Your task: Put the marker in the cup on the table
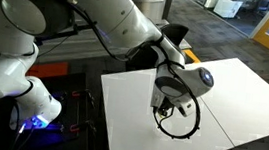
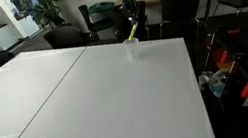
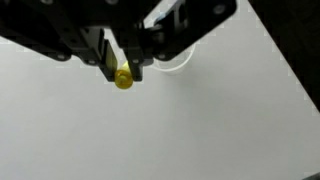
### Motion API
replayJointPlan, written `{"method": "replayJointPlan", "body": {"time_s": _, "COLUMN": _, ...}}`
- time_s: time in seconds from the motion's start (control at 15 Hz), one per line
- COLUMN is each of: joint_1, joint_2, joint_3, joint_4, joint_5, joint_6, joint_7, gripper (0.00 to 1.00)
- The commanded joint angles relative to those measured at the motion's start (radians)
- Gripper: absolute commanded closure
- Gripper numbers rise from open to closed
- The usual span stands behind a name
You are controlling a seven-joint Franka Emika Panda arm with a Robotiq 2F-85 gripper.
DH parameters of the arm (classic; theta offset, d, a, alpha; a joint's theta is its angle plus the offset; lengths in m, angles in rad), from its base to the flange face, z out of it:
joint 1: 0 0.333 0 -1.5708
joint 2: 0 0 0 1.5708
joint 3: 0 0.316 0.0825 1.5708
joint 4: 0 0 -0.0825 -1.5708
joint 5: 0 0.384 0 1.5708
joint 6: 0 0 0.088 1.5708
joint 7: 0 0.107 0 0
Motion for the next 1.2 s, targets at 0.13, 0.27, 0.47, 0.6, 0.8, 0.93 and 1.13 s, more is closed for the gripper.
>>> {"method": "replayJointPlan", "body": {"time_s": 0.13, "joint_1": 0.121, "joint_2": -0.09, "joint_3": 0.003, "joint_4": -0.161, "joint_5": -0.116, "joint_6": 0.234, "joint_7": 0.005, "gripper": 0.95}}
{"method": "replayJointPlan", "body": {"time_s": 0.27, "joint_1": 0.165, "joint_2": -0.075, "joint_3": 0.006, "joint_4": -0.185, "joint_5": -0.167, "joint_6": 0.337, "joint_7": 0.021, "gripper": 0.95}}
{"method": "replayJointPlan", "body": {"time_s": 0.47, "joint_1": 0.216, "joint_2": -0.038, "joint_3": 0.008, "joint_4": -0.2, "joint_5": -0.218, "joint_6": 0.469, "joint_7": 0.051, "gripper": 0.95}}
{"method": "replayJointPlan", "body": {"time_s": 0.6, "joint_1": 0.242, "joint_2": -0.005, "joint_3": 0.002, "joint_4": -0.199, "joint_5": -0.239, "joint_6": 0.554, "joint_7": 0.079, "gripper": 0.95}}
{"method": "replayJointPlan", "body": {"time_s": 0.8, "joint_1": 0.256, "joint_2": 0.061, "joint_3": -0.003, "joint_4": -0.175, "joint_5": -0.244, "joint_6": 0.632, "joint_7": 0.109, "gripper": 0.95}}
{"method": "replayJointPlan", "body": {"time_s": 0.93, "joint_1": 0.253, "joint_2": 0.104, "joint_3": -0.002, "joint_4": -0.16, "joint_5": -0.237, "joint_6": 0.659, "joint_7": 0.107, "gripper": 0.95}}
{"method": "replayJointPlan", "body": {"time_s": 1.13, "joint_1": 0.256, "joint_2": 0.167, "joint_3": -0.016, "joint_4": -0.14, "joint_5": -0.238, "joint_6": 0.705, "joint_7": 0.111, "gripper": 0.95}}
